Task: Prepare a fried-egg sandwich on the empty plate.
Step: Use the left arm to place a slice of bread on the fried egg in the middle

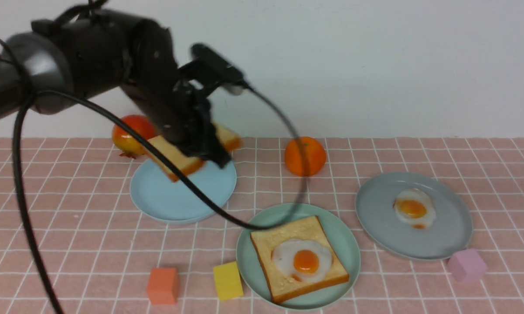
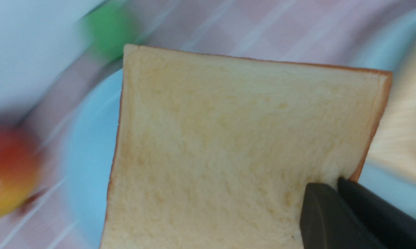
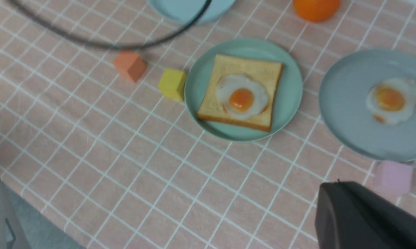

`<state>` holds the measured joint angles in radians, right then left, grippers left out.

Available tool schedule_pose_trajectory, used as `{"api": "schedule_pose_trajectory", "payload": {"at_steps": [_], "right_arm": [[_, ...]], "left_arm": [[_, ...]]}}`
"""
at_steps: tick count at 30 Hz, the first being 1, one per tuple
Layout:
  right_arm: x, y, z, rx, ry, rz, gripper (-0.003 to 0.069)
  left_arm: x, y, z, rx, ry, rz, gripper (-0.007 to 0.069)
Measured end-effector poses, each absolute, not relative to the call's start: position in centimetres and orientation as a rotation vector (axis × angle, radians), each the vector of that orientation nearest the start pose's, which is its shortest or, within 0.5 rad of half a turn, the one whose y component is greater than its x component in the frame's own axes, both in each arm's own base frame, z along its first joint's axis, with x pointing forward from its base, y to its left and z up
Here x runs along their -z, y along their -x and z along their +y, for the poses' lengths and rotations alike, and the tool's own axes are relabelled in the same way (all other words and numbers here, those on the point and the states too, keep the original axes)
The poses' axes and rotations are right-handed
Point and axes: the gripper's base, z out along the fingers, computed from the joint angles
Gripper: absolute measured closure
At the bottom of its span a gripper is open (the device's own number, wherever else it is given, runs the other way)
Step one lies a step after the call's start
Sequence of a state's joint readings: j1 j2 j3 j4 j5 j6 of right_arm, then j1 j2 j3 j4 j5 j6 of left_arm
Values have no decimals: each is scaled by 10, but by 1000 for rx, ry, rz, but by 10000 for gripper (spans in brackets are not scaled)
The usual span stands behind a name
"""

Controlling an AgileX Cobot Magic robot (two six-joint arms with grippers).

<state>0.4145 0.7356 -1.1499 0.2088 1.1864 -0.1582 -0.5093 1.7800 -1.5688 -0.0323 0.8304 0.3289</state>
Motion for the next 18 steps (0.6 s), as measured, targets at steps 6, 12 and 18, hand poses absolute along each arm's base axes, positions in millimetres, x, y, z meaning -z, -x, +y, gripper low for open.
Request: {"api": "schedule_pose_trajectory", "payload": {"at_steps": [6,12,18], "right_arm": [[-429,-46,36,-373,604,2124,656],[-433,-21,25,-383,579,2050,655],[-434,-16,22,-396,554,2038,655]], "left_arm": [[-290,-293,-265,238,-1270,2268,588],[-255,-274,-299,257,-1414,2256,589],[-231,-281,-306,223,-1469,2243,589]]}}
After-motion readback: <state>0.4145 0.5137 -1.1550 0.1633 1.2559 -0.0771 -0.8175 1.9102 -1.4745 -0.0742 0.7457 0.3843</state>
